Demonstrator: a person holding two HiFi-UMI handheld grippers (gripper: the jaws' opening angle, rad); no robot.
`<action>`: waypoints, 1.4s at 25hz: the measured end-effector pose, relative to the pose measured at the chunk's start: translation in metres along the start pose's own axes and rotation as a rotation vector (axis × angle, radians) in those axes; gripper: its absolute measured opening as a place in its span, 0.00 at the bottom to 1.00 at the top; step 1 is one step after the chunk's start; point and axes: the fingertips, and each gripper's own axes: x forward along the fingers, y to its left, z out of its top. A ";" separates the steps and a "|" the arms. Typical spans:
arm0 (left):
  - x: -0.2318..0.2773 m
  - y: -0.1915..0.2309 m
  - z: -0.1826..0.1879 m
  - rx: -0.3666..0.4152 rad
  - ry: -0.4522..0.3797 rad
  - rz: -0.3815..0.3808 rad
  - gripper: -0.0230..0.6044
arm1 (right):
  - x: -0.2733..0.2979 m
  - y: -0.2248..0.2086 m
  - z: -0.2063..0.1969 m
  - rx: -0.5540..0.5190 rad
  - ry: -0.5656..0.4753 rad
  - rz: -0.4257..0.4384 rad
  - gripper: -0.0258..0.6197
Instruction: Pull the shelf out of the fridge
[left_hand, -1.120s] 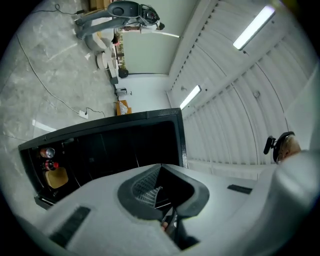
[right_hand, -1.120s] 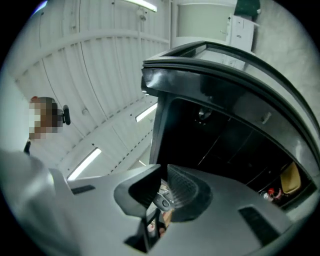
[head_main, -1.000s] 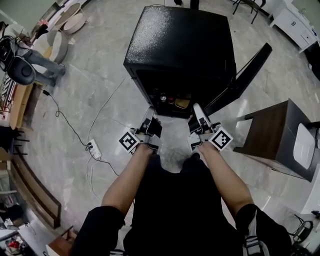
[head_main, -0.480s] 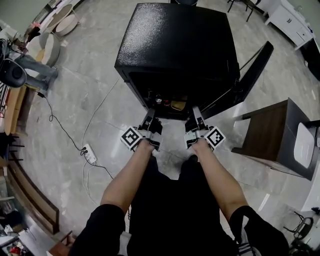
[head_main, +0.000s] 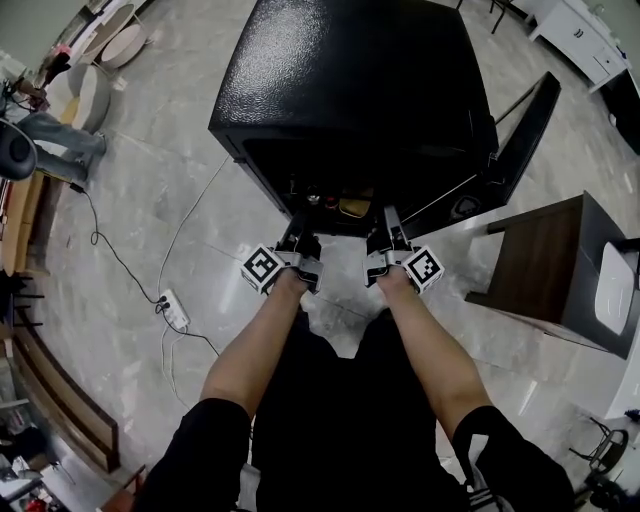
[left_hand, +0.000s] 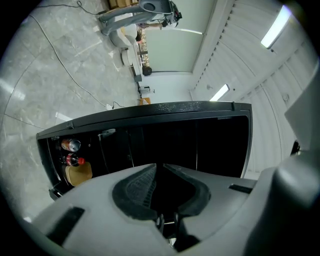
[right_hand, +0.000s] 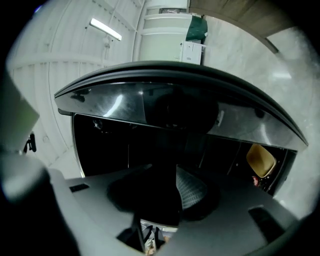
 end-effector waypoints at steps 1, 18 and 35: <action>0.003 0.002 0.000 -0.001 -0.002 -0.007 0.07 | 0.002 -0.004 0.001 0.010 -0.011 -0.004 0.24; 0.054 0.045 0.020 -0.061 -0.084 -0.047 0.27 | 0.039 -0.061 0.004 0.074 -0.094 -0.031 0.27; 0.079 0.076 0.035 -0.088 -0.105 -0.024 0.27 | 0.060 -0.082 0.001 0.076 -0.117 -0.038 0.27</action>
